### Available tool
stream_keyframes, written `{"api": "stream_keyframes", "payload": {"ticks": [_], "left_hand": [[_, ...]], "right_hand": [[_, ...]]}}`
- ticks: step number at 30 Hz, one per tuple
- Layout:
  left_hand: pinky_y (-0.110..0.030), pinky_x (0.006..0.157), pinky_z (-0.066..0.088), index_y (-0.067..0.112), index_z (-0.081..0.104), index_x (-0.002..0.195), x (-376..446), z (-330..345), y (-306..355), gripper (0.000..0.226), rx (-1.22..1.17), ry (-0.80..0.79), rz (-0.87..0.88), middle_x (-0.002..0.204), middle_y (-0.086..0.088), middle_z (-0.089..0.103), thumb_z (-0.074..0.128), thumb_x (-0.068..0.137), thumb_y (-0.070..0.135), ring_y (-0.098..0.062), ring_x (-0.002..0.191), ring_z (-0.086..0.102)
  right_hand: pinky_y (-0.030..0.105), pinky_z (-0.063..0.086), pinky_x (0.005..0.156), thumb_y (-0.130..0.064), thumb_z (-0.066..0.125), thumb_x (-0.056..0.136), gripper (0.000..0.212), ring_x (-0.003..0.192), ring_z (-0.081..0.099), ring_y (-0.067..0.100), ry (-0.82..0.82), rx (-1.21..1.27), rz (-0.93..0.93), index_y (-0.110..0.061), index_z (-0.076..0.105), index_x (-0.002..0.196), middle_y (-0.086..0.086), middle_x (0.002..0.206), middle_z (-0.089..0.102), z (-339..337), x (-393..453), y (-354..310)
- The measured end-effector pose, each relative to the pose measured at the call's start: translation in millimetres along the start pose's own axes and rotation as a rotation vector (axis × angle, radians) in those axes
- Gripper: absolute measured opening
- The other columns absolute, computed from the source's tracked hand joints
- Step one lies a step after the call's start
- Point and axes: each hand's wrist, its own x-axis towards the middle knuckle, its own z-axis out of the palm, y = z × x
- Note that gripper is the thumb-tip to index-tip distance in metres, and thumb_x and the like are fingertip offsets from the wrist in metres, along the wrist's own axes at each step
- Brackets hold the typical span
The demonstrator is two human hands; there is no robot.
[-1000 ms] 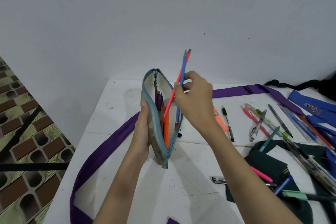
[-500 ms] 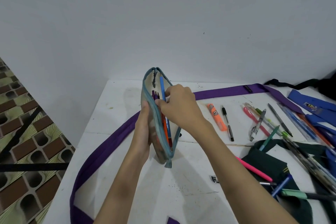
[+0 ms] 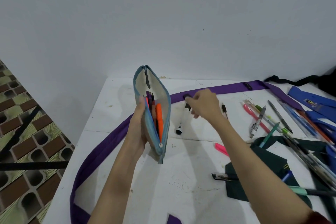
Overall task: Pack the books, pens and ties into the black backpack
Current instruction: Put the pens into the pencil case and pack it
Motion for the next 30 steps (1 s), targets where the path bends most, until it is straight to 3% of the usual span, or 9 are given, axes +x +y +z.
{"api": "stream_keyframes", "payload": {"ticks": [3,6,9,12,15,17,22,26,30], "left_hand": [[-0.027,0.062,0.055,0.015,0.053,0.130,2,-2,-6,0.072,0.036,0.013,0.018,0.105,-0.005,0.066,0.063,0.067,0.049,-0.019,0.091,0.065],[-0.029,0.064,0.054,0.013,0.052,0.130,2,-5,-7,0.070,-0.010,0.004,0.015,0.104,-0.007,0.065,0.064,0.067,0.040,-0.020,0.090,0.064],[-0.030,0.067,0.055,0.009,0.054,0.127,4,-7,-7,0.066,-0.041,-0.008,0.024,0.093,-0.006,0.066,0.065,0.069,0.038,-0.019,0.082,0.065],[-0.030,0.066,0.056,0.017,0.051,0.132,4,-7,-7,0.074,-0.022,-0.020,0.030,0.114,-0.007,0.064,0.059,0.068,0.054,-0.022,0.098,0.064],[-0.035,0.072,0.058,0.030,0.034,0.143,5,-5,-9,0.109,0.019,-0.011,0.009,0.132,-0.005,0.055,0.072,0.050,0.071,-0.026,0.113,0.059],[-0.041,0.081,0.056,0.038,0.025,0.145,7,-3,-11,0.119,0.061,0.014,0.012,0.133,-0.002,0.052,0.079,0.041,0.061,-0.025,0.112,0.058],[-0.026,0.057,0.052,0.013,0.056,0.120,1,3,-12,0.058,0.003,0.067,-0.028,0.082,-0.003,0.066,0.068,0.067,0.034,-0.017,0.073,0.062],[-0.032,0.068,0.051,0.027,0.073,0.084,-4,7,-9,0.013,-0.077,0.043,0.034,0.065,0.004,0.068,0.061,0.078,0.024,-0.014,0.067,0.062],[-0.030,0.069,0.050,0.034,0.064,0.079,-5,10,-6,0.013,-0.073,0.061,0.078,0.065,0.006,0.067,0.058,0.084,0.023,-0.011,0.067,0.060]], "right_hand": [[0.022,0.037,0.047,-0.040,0.058,0.089,0.037,0.064,0.060,0.021,-0.122,-0.243,0.040,-0.011,0.047,0.069,0.007,0.069,0.059,31,6,18],[0.023,0.031,0.046,-0.029,0.060,0.086,0.036,0.063,0.052,0.021,-0.130,-0.242,0.098,-0.013,0.037,0.065,0.004,0.069,0.050,45,7,23],[0.021,0.037,0.046,-0.015,0.060,0.082,0.020,0.048,0.051,0.018,-0.134,0.050,0.109,-0.002,0.054,0.068,0.011,0.060,0.058,33,5,19],[0.020,0.036,0.038,-0.010,0.057,0.085,0.017,0.038,0.056,0.016,-0.042,0.476,0.086,-0.003,0.057,0.069,0.010,0.052,0.061,2,-7,-3],[0.020,0.037,0.039,-0.010,0.057,0.085,0.008,0.038,0.058,0.018,0.050,0.694,-0.023,-0.004,0.057,0.080,0.003,0.049,0.061,-27,-23,-34],[0.021,0.038,0.041,-0.013,0.059,0.085,0.008,0.040,0.058,0.020,0.073,0.711,-0.114,-0.006,0.056,0.082,-0.002,0.050,0.063,-38,-33,-50],[0.018,0.039,0.042,-0.016,0.062,0.084,0.011,0.041,0.057,0.016,0.013,0.594,-0.210,-0.012,0.056,0.075,0.005,0.062,0.069,-38,-49,-64],[0.028,0.052,0.066,-0.029,0.067,0.079,0.015,0.065,0.063,0.016,0.033,0.175,-0.255,-0.017,0.063,0.073,0.002,0.069,0.069,-19,-50,-57],[0.022,0.036,0.057,-0.039,0.068,0.080,0.023,0.087,0.046,0.012,0.068,-0.119,-0.336,-0.017,0.067,0.076,-0.009,0.069,0.054,-9,-55,-54]]}}
